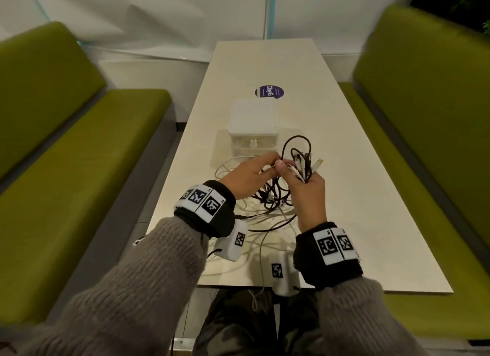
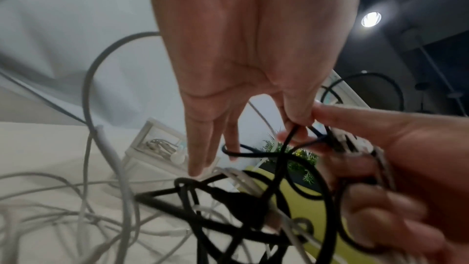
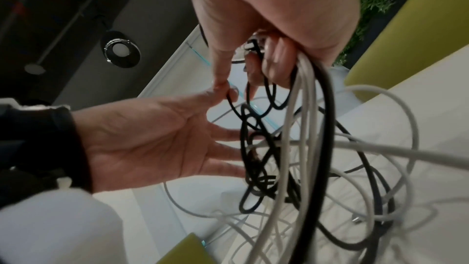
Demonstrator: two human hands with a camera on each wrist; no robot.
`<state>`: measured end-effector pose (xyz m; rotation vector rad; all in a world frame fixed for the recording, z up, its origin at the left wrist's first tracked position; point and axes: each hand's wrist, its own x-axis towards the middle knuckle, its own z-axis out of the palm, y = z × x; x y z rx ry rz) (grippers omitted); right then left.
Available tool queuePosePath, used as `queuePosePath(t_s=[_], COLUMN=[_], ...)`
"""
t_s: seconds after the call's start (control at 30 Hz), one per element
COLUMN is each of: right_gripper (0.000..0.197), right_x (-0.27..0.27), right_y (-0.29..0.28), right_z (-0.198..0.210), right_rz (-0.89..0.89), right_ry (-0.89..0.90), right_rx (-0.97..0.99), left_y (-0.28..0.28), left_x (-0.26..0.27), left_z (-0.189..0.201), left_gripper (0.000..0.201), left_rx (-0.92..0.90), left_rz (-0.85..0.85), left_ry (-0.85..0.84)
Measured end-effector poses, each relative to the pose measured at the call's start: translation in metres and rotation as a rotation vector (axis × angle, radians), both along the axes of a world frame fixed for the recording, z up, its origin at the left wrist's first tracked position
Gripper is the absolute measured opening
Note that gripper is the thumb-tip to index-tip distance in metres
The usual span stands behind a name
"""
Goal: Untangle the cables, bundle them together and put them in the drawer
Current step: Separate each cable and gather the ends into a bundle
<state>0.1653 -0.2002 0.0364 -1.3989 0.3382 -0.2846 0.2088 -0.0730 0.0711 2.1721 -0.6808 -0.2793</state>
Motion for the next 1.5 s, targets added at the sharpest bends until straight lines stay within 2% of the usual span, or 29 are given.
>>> queuePosePath(t_s=[0.2,0.27,0.33,0.47,0.57,0.67,0.73,0.83,0.9,0.97,1.03,1.07,1.2,1.3,1.33,1.37,1.47,1.5], right_gripper=[0.021,0.021,0.016,0.013,0.002,0.004,0.001,0.001,0.002,0.007,0.006,0.004,0.023,0.016,0.016,0.018,0.017,0.016], right_x=[0.000,-0.001,-0.004,-0.009,-0.017,-0.025,-0.028,-0.031,-0.031,-0.030,-0.029,-0.028,-0.025,-0.023,-0.024,-0.024,-0.025,-0.025], right_y=[0.003,0.005,0.005,0.004,-0.002,-0.018,-0.030,-0.036,-0.035,-0.033,-0.031,-0.029,-0.023,-0.021,-0.020,-0.020,-0.016,-0.014], right_z=[-0.002,0.001,0.007,0.020,0.030,0.043,0.049,0.040,0.031,0.021,0.009,0.004,-0.014,-0.022,-0.023,-0.025,-0.026,-0.025], right_rz=[-0.023,-0.035,-0.030,-0.018,-0.043,-0.117,-0.139,-0.174,-0.203,-0.229,-0.237,-0.225,-0.166,-0.089,-0.063,-0.041,-0.014,-0.004], right_ry=[-0.031,-0.055,-0.097,-0.169,-0.206,-0.272,-0.290,-0.274,-0.250,-0.219,-0.223,-0.224,-0.221,-0.140,-0.111,-0.088,-0.054,-0.058], right_rx=[-0.028,-0.032,0.021,0.084,0.129,0.137,0.158,0.162,0.154,0.114,0.078,0.061,0.020,-0.099,-0.118,-0.133,-0.156,-0.178], left_y=[0.000,-0.001,-0.006,-0.018,-0.017,-0.003,0.005,0.009,0.010,0.012,0.012,0.012,0.014,0.021,0.022,0.021,0.018,0.016], left_x=[-0.002,-0.001,-0.004,-0.011,-0.008,-0.002,0.004,0.012,0.015,0.015,0.011,0.008,0.000,-0.003,-0.004,-0.003,0.000,-0.001], left_z=[-0.018,-0.025,-0.025,-0.028,-0.030,-0.030,-0.026,-0.015,-0.005,0.002,0.009,0.012,0.019,0.023,0.025,0.026,0.024,0.023], left_gripper=[0.016,0.015,0.014,0.010,0.009,0.009,0.011,0.018,0.017,0.011,0.014,0.016,0.021,0.022,0.022,0.022,0.024,0.026], left_rx=[0.038,0.097,0.068,0.109,0.076,0.146,0.123,0.187,0.114,-0.009,-0.156,-0.179,-0.122,-0.233,-0.253,-0.215,0.136,0.202], left_rz=[0.042,0.184,0.288,0.335,0.374,0.383,0.405,0.377,0.370,0.373,0.401,0.408,0.343,0.301,0.316,0.336,0.360,0.371], left_ry=[-0.279,-0.344,-0.313,-0.182,-0.100,-0.103,-0.066,-0.115,-0.045,0.079,0.242,0.303,0.438,0.586,0.588,0.518,0.066,-0.029])
